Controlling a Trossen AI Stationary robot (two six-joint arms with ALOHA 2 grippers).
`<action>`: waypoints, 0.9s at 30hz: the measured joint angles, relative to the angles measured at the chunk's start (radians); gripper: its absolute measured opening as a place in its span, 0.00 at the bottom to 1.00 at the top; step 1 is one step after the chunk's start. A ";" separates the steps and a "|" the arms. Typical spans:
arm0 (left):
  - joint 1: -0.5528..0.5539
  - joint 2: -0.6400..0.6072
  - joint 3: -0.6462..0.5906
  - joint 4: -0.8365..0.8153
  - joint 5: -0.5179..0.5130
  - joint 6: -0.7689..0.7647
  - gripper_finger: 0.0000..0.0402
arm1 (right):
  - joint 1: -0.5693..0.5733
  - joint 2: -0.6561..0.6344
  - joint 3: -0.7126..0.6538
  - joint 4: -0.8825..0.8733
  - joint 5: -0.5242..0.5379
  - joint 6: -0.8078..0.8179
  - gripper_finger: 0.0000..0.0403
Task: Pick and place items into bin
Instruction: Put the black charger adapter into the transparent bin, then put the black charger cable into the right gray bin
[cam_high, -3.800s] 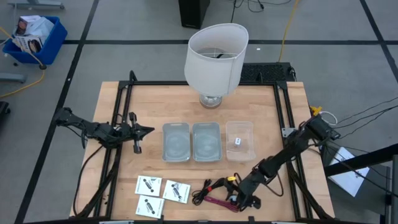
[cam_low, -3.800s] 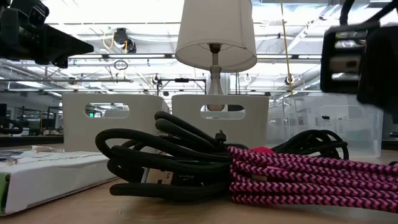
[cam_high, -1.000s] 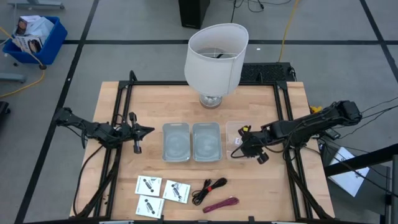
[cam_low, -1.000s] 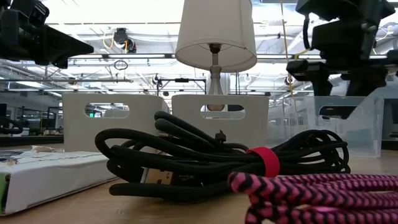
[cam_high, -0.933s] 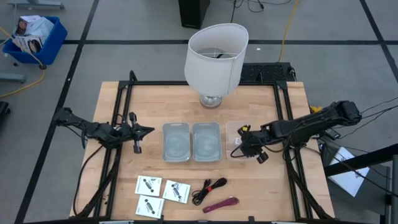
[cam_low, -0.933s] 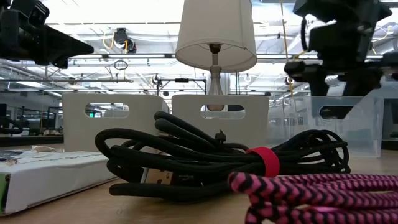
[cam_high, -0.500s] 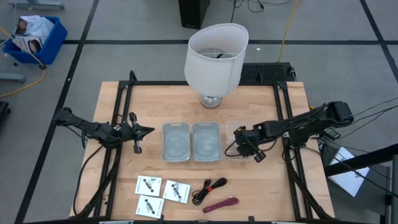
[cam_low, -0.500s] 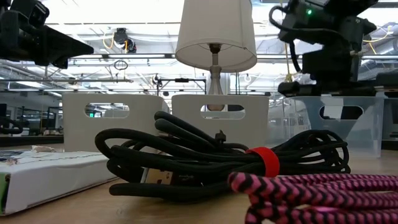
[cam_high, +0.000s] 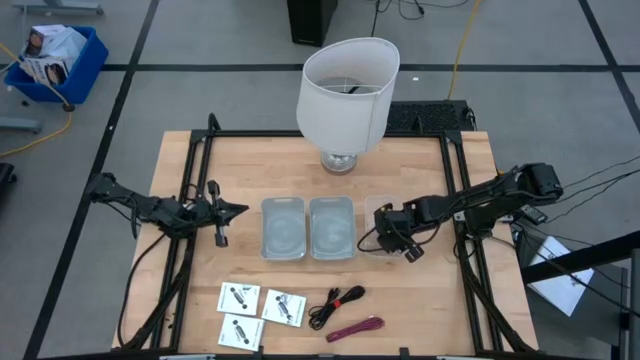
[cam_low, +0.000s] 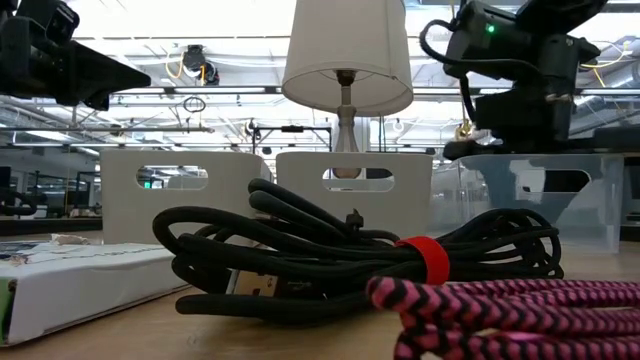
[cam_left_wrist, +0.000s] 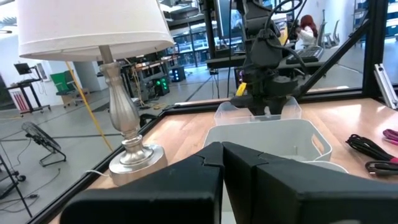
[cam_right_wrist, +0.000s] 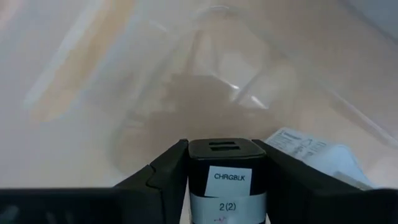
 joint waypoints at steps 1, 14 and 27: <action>0.000 0.000 0.000 0.000 0.000 -0.002 0.02 | 0.000 -0.005 0.000 0.001 0.017 0.012 0.44; 0.000 0.000 0.000 0.000 0.000 -0.004 0.02 | 0.020 -0.115 0.034 -0.006 0.099 0.081 0.47; 0.000 0.000 0.000 -0.010 0.008 -0.025 0.02 | 0.200 -0.467 0.145 0.036 0.047 0.235 0.10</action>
